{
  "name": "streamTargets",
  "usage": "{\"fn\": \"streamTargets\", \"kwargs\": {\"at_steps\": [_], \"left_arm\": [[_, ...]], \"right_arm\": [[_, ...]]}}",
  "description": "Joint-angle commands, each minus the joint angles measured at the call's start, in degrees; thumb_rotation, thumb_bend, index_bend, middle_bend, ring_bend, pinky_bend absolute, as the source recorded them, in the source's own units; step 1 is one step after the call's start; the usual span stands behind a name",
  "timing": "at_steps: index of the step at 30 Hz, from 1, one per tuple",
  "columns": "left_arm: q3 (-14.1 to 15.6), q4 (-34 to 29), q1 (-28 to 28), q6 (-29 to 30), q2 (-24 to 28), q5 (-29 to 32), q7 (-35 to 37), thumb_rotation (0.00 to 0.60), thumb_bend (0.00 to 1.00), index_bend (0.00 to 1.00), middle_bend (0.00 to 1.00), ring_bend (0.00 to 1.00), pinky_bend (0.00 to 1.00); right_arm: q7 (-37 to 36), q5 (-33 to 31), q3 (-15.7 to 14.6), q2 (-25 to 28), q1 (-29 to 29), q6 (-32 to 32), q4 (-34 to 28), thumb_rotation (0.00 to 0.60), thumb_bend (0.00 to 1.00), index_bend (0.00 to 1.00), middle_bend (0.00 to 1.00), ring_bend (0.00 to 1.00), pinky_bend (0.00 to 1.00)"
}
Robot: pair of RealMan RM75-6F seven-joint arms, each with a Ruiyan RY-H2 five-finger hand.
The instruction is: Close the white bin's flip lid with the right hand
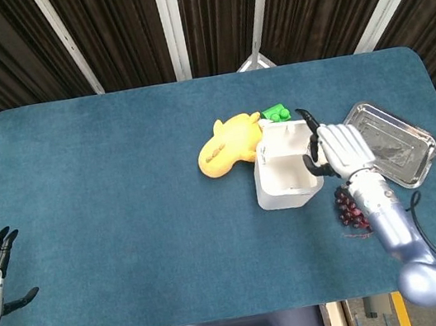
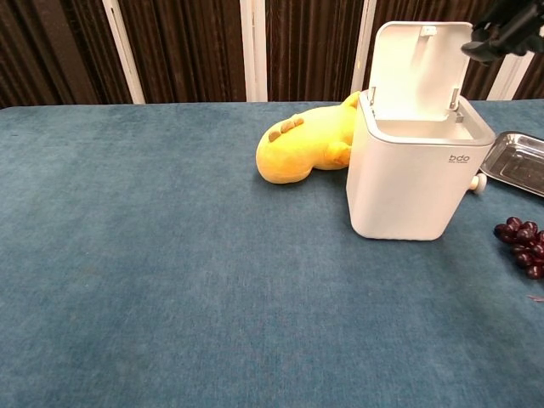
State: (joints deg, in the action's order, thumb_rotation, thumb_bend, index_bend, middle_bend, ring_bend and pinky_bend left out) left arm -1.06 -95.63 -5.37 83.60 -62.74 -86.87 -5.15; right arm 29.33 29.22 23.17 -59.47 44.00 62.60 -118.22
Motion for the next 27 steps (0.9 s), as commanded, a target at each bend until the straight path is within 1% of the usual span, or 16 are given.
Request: {"fn": "streamTargets", "kwargs": {"at_steps": [1,5,7,9,12,17,21,27], "left_arm": [[0.0,0.0,0.0,-0.1,0.1,0.1,0.2,0.6,0.0,0.0,0.0,0.0,0.0],[0.0,0.1,0.0,-0.1,0.2,0.2,0.5,0.6,0.0,0.0,0.0,0.0,0.0],[0.0,0.1,0.0,-0.2,0.3,0.3,0.5,0.6,0.0,0.0,0.0,0.0,0.0],[0.1,0.0,0.0,-0.2,0.3,0.2,0.6,0.6,0.0,0.0,0.0,0.0,0.0],[0.2,0.0,0.1,0.0,0.5,0.1,0.8,0.6,0.0,0.0,0.0,0.0,0.0],[0.2,-0.1,0.2,0.2,0.5,-0.1,1.0,0.6,0.0,0.0,0.0,0.0,0.0],[0.3,-0.2,0.2,0.4,0.6,-0.3,0.9,0.6,0.0,0.0,0.0,0.0,0.0],[0.4,-0.4,0.3,0.5,0.5,-0.5,0.5,0.6,0.0,0.0,0.0,0.0,0.0]], "right_arm": [[1.6,-3.9,0.4,-1.4,2.5,0.5,1.3,0.6,0.5,0.0,0.66,0.72,0.73],[2.4,-6.7,0.2,-2.0,4.3,1.3,1.8,0.6,0.53,0.02,0.69,0.75,0.74],[2.6,-7.2,-0.1,-2.2,4.8,1.9,1.5,0.6,0.54,0.06,0.69,0.75,0.75],[2.9,-7.9,-0.4,-2.2,5.1,2.3,1.1,0.6,0.54,0.13,0.7,0.76,0.75],[3.6,-9.3,-1.1,-2.0,5.8,2.7,0.3,0.6,0.56,0.19,0.7,0.76,0.75],[3.9,-11.1,-1.8,-0.7,6.3,2.9,-2.1,0.6,0.59,0.25,0.73,0.78,0.77],[3.7,-11.5,-2.4,0.6,6.2,3.0,-4.3,0.6,0.59,0.27,0.74,0.79,0.77],[2.7,-9.3,-3.6,2.4,5.4,3.5,-8.0,0.6,0.59,0.26,0.74,0.79,0.77]]}}
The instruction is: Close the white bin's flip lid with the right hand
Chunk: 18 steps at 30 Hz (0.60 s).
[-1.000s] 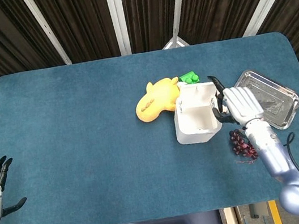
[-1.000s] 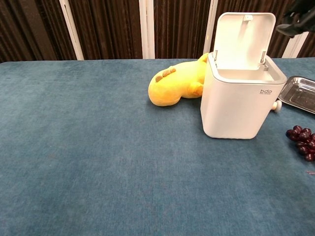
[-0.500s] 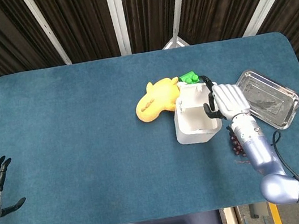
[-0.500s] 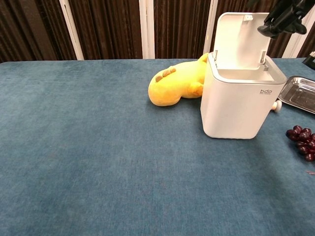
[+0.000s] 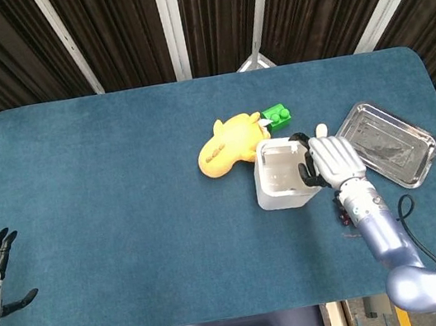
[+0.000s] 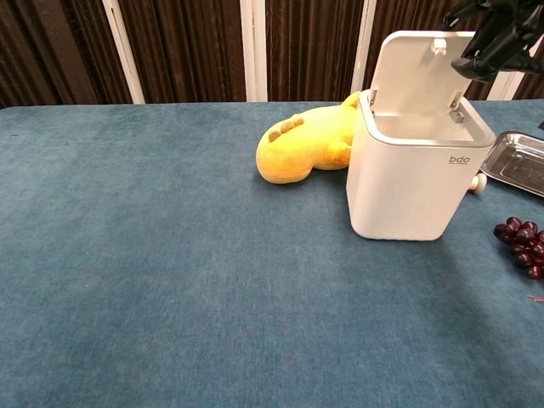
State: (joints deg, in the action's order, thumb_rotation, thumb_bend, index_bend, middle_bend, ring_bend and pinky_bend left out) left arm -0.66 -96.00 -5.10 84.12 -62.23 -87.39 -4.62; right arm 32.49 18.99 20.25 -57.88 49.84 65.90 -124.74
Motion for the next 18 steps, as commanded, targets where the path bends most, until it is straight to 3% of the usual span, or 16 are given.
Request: {"fn": "streamTargets", "kwargs": {"at_steps": [1,8,18], "left_arm": [[0.0,-0.1,0.0,0.0,0.0,0.0,-0.1,0.6,0.0,0.0,0.0,0.0,0.0],[0.2,-0.2,0.0,0.1,-0.1,-0.3,-0.6,0.6,0.0,0.0,0.0,0.0,0.0],[0.3,-0.1,0.0,0.3,-0.2,-0.9,-0.9,0.6,0.0,0.0,0.0,0.0,0.0]], "right_arm": [[-0.7,1.3,-0.9,1.2,-0.7,0.1,-2.4,0.6,0.59,0.26,0.74,0.79,0.77],[-1.1,3.3,-4.0,3.3,-2.0,-1.0,-6.6,0.6,0.59,0.26,0.74,0.79,0.77],[-2.0,7.7,-9.1,0.1,-3.8,-0.1,-6.7,0.6,0.59,0.26,0.74,0.79,0.77]]}}
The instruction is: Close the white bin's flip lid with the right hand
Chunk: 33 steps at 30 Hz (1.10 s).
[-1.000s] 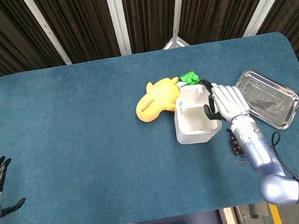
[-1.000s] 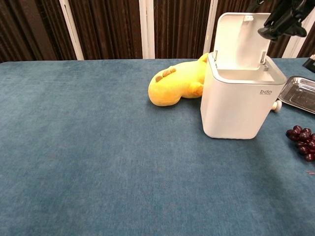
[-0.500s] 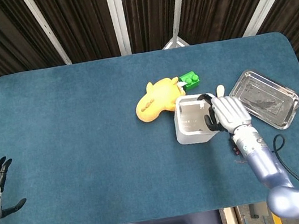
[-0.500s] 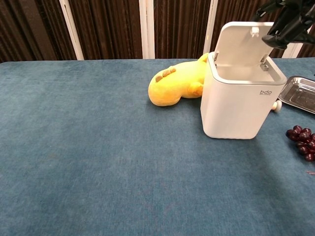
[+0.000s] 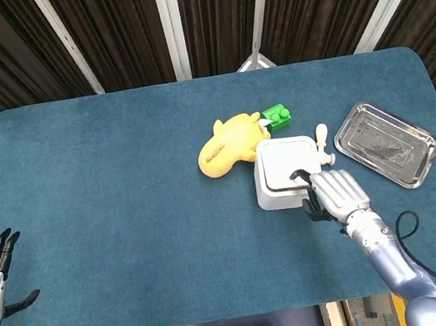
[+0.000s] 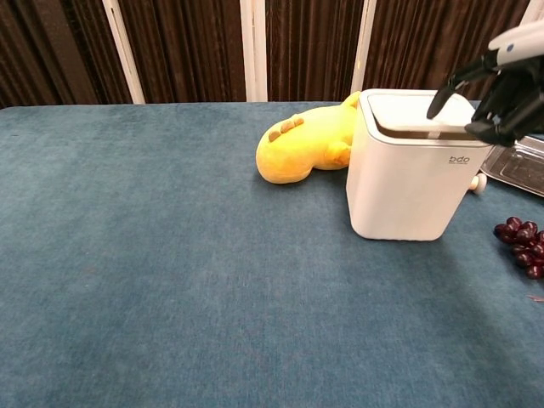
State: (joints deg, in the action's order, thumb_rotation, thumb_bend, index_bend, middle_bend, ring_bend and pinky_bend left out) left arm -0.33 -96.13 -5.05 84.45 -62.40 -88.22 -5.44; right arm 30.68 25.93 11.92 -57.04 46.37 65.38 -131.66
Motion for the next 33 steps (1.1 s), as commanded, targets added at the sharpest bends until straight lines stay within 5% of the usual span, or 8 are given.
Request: {"fn": "streamTargets", "kwargs": {"at_steps": [1,18,25,28,33], "left_arm": [[0.0,0.0,0.0,0.0,0.0,-0.1,-0.1,0.6,0.0,0.0,0.0,0.0,0.0],[0.0,0.1,0.0,-0.1,0.0,0.1,-0.2,0.6,0.0,0.0,0.0,0.0,0.0],[0.1,0.1,0.1,0.4,0.0,-0.3,-0.3,0.6,0.0,0.0,0.0,0.0,0.0],[0.3,0.0,0.2,0.7,0.0,-0.9,-0.4,0.6,0.0,0.0,0.0,0.0,0.0],[0.7,0.0,0.5,1.4,0.1,-1.9,-0.6,0.6,0.0,0.0,0.0,0.0,0.0]], "right_arm": [[-0.2,0.9,-1.1,-1.0,-0.4,0.5,0.3,0.6,0.59,0.26,0.74,0.79,0.77],[-1.5,3.9,-2.7,-2.8,-0.8,1.8,2.3,0.6,0.59,0.25,0.74,0.79,0.77],[-0.7,14.3,-4.0,0.4,-3.6,5.8,0.3,0.6,0.59,0.16,0.74,0.76,0.77],[-0.6,22.7,-7.3,1.1,-7.1,8.3,1.0,0.6,0.58,0.07,0.61,0.62,0.65],[-4.6,36.7,-14.3,0.9,-15.5,12.5,6.7,0.6,0.34,0.0,0.08,0.05,0.15]]}}
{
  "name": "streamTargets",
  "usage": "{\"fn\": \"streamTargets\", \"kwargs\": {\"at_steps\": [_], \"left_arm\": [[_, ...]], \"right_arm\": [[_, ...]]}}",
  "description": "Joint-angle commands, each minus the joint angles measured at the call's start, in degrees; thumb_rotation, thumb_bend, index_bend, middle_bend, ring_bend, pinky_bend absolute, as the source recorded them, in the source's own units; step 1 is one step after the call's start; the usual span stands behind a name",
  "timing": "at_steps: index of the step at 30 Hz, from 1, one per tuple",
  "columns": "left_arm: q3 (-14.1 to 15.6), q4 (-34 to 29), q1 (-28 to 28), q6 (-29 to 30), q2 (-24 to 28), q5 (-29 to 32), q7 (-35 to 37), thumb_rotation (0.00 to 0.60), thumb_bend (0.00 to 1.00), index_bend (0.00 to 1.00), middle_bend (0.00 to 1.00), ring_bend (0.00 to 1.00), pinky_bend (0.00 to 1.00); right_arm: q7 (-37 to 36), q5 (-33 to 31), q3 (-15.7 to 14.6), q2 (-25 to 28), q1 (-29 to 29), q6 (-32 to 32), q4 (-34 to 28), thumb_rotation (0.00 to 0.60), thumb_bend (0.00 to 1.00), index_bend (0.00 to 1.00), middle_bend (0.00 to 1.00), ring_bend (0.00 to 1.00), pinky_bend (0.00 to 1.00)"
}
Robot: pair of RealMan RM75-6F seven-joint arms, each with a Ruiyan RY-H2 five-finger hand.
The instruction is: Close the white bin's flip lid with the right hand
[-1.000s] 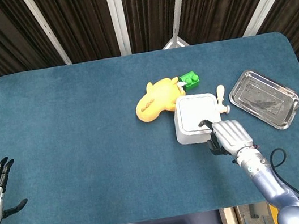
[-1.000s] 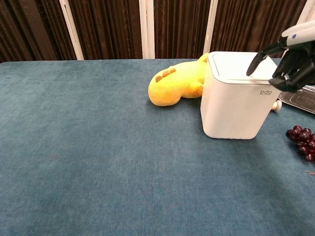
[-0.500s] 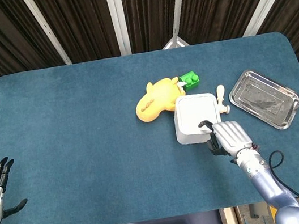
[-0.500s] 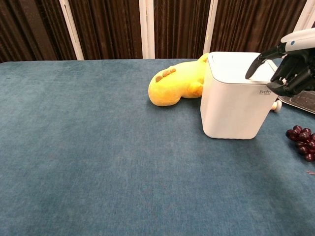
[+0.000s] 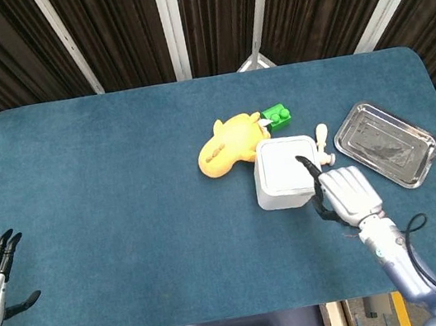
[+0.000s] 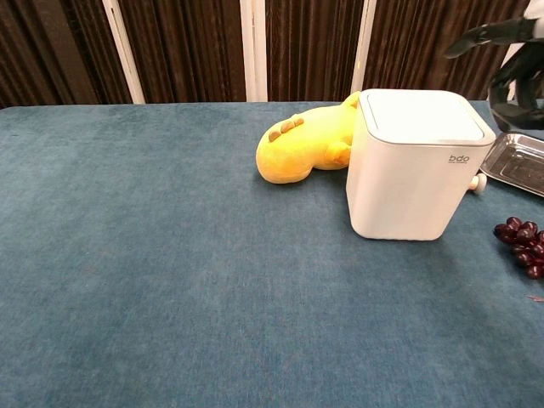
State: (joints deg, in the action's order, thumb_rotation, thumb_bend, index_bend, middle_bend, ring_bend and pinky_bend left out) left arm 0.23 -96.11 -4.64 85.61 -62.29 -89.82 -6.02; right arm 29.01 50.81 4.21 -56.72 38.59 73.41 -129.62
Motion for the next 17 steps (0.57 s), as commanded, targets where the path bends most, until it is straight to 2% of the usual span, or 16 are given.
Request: {"fn": "streamTargets", "kwargs": {"at_steps": [1,3,4,5,6,9,11,17], "left_arm": [[0.2,0.1,0.2,0.4,0.0,-0.4,-0.1,0.6,0.0,0.0,0.0,0.0,0.0],[0.3,0.2,0.3,0.5,0.0,-0.7,-0.3,0.6,0.0,0.0,0.0,0.0,0.0],[0.4,0.2,0.3,0.7,-0.1,-0.9,-0.4,0.6,0.0,0.0,0.0,0.0,0.0],[0.3,0.4,0.5,1.3,-0.2,-1.4,-0.7,0.6,0.0,0.0,0.0,0.0,0.0],[0.3,0.4,0.6,1.5,-0.3,-1.4,-0.8,0.6,0.0,0.0,0.0,0.0,0.0],[0.3,0.7,0.8,2.1,-0.7,-1.8,-1.6,0.6,0.0,0.0,0.0,0.0,0.0],[0.2,0.9,0.8,2.2,-1.0,-1.9,-2.4,0.6,0.0,0.0,0.0,0.0,0.0],[0.0,1.0,0.8,2.0,-1.4,-1.4,-3.0,0.6,0.0,0.0,0.0,0.0,0.0]], "right_arm": [[-3.9,14.5,-7.9,0.4,-9.4,5.4,6.7,0.6,0.3,0.0,0.04,0.02,0.11],[-5.4,18.9,-10.1,0.0,-12.1,7.2,10.5,0.6,0.21,0.0,0.0,0.0,0.05],[-6.8,22.3,-11.6,-0.6,-14.3,8.9,13.7,0.6,0.2,0.0,0.0,0.0,0.03],[-8.8,27.9,-14.6,-2.0,-18.8,13.5,20.1,0.6,0.2,0.0,0.0,0.0,0.01],[-10.2,30.5,-15.2,-3.0,-20.2,15.3,22.8,0.6,0.19,0.0,0.0,0.0,0.0],[-13.7,36.3,-15.9,-6.1,-24.3,20.4,32.1,0.6,0.19,0.0,0.0,0.0,0.0],[-15.3,37.8,-15.8,-7.2,-26.0,22.0,35.6,0.6,0.19,0.0,0.0,0.0,0.0],[-17.9,38.9,-15.0,-7.8,-27.7,21.5,37.7,0.6,0.19,0.0,0.0,0.0,0.0]]}}
